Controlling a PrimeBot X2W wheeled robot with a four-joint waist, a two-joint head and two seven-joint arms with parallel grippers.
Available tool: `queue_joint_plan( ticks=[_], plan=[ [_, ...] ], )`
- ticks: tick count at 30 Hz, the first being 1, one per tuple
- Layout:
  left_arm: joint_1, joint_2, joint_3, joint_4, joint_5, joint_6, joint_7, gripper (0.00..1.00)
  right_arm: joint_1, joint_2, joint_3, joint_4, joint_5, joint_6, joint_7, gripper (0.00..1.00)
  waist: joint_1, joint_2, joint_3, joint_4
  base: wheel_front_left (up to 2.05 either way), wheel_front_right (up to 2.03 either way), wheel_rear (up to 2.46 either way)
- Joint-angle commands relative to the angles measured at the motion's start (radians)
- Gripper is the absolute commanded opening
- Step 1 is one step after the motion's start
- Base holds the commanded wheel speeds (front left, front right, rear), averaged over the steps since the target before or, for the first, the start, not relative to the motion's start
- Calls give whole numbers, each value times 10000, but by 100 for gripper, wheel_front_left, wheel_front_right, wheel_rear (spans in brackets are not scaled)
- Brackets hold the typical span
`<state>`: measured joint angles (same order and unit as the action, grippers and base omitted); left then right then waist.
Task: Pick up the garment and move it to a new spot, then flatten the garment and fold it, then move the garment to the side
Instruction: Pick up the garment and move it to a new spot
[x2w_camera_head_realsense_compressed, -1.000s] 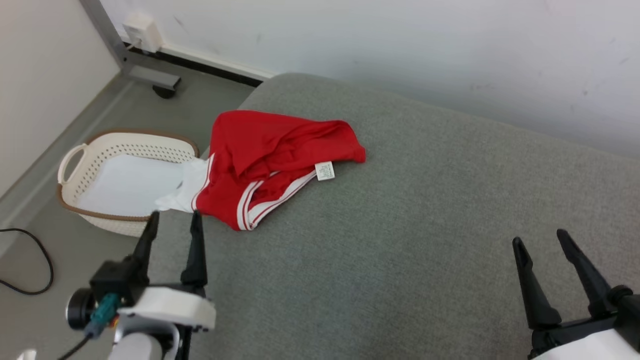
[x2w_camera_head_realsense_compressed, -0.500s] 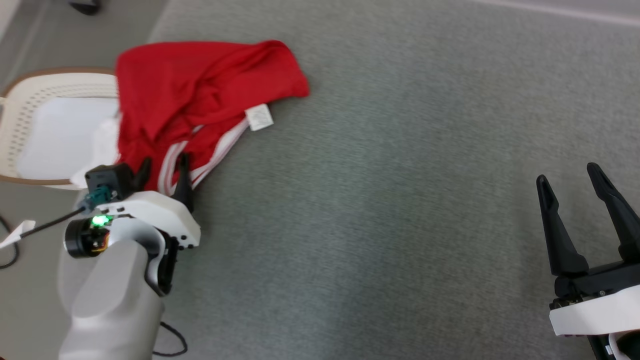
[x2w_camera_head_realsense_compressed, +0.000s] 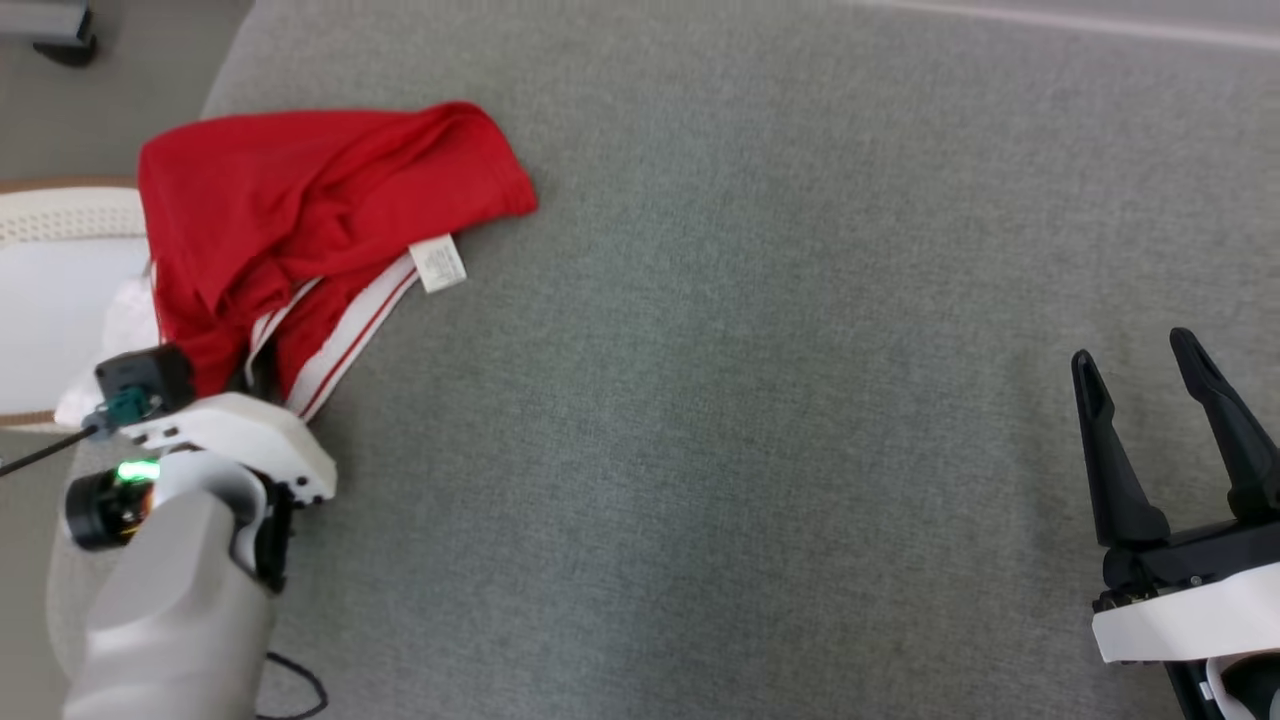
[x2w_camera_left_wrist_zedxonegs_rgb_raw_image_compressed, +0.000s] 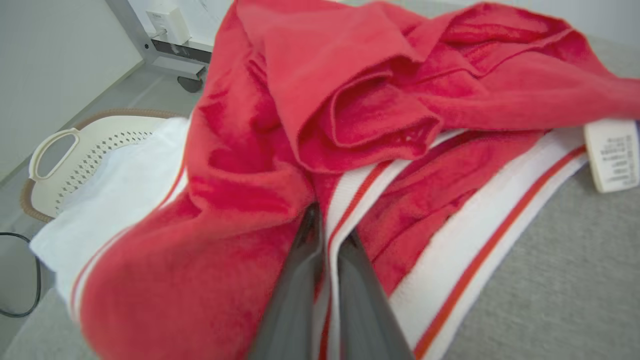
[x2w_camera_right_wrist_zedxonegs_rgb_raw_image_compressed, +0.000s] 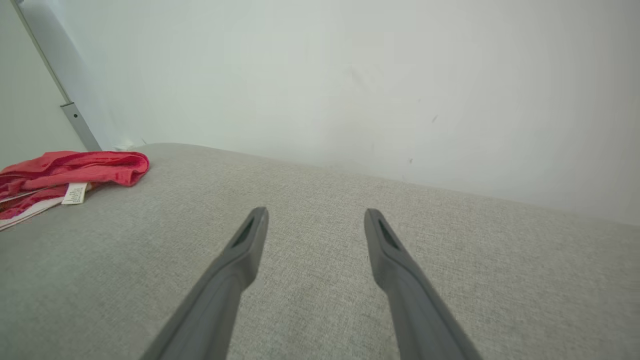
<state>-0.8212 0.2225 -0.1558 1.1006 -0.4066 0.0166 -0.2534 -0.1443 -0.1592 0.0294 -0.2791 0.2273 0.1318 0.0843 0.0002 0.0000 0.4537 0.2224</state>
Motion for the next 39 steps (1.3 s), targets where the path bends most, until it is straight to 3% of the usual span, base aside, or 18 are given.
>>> queue_joint_plan(
  ticks=[1, 6, 13, 23, 28, 39],
  plan=[
    [292, 225, 127, -185, -106, 88, -81, 0, -73, -12, 12, 99, 3, -25, -135, 100, -2, 0, -441, -177, 0, 0, 0],
    [1350, 600, 782, -2544, 302, 515, -104, 0, 212, 211, 44, 459, 49, -25, -333, 100, -2, 0, -1389, -466, 0, 0, 0],
    [3426, 693, 1592, -6214, 917, 1040, -104, 0, 847, 547, 156, 775, 115, -25, -383, 100, -2, 0, -2682, -962, 0, 0, 0],
    [6413, 138, 1100, -10147, 1197, 1536, 529, 0, 1513, 838, 487, 922, 311, -25, -426, 100, -2, 0, -3634, -2038, 0, 0, 0],
    [6514, -319, 90, -10670, 1280, 1147, 1040, 0, 1563, 909, 560, 860, 441, -25, -446, 100, -2, 0, -3544, -2617, 0, 0, 0],
    [4209, -1570, -3416, -9462, 1706, -557, 1162, 0, 1216, 1017, 496, 916, 706, -25, -704, 100, -2, 0, -2488, -3967, 0, 0, 0]
  ],
)
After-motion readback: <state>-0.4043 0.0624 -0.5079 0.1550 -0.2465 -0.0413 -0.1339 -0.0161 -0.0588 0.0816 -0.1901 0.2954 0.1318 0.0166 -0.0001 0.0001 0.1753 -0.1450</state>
